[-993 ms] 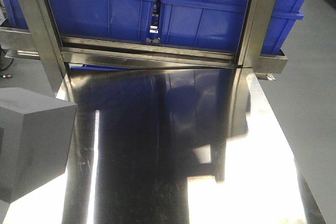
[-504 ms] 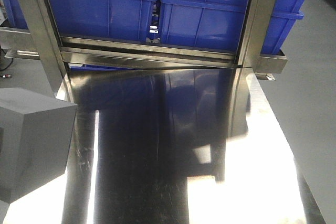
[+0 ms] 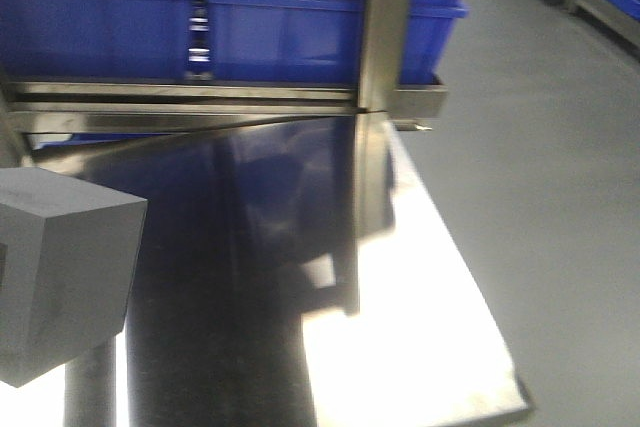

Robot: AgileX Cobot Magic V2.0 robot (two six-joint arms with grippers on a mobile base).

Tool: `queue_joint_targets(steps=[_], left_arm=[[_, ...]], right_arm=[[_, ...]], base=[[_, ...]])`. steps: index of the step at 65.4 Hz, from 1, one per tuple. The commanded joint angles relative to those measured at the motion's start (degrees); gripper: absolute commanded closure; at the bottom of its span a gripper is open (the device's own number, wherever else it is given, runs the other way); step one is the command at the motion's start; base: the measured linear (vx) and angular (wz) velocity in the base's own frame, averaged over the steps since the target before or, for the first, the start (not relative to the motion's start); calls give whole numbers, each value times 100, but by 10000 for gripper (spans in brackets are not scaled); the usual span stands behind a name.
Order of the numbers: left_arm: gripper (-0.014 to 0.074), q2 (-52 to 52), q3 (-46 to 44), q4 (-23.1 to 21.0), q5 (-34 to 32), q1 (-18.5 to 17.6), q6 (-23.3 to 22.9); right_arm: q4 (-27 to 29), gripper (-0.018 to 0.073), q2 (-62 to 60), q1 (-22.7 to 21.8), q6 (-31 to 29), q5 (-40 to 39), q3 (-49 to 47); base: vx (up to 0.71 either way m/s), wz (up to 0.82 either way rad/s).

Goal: Sort gray base to blue bin
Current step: 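Hold the block in the left gripper while the base turns away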

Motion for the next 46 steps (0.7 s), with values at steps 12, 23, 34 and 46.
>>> queue_joint_targets(steps=[12, 23, 34, 46], left_arm=[[604, 46, -162, -28, -601, -29, -33], [604, 46, -162, -28, -601, -29, -33], [604, 46, -162, -28, -601, -29, -33], [604, 41, -162, -28, -607, -29, -33]], right_arm=[[-27, 564, -10, -2, -20, -429, 11], [-27, 564, -10, -2, -20, -429, 11], [-27, 564, -10, -2, -20, -429, 11], [-27, 564, -10, -2, -20, -429, 11]], base=[[-9, -67], [-10, -74], [-10, -75], [-6, -74]])
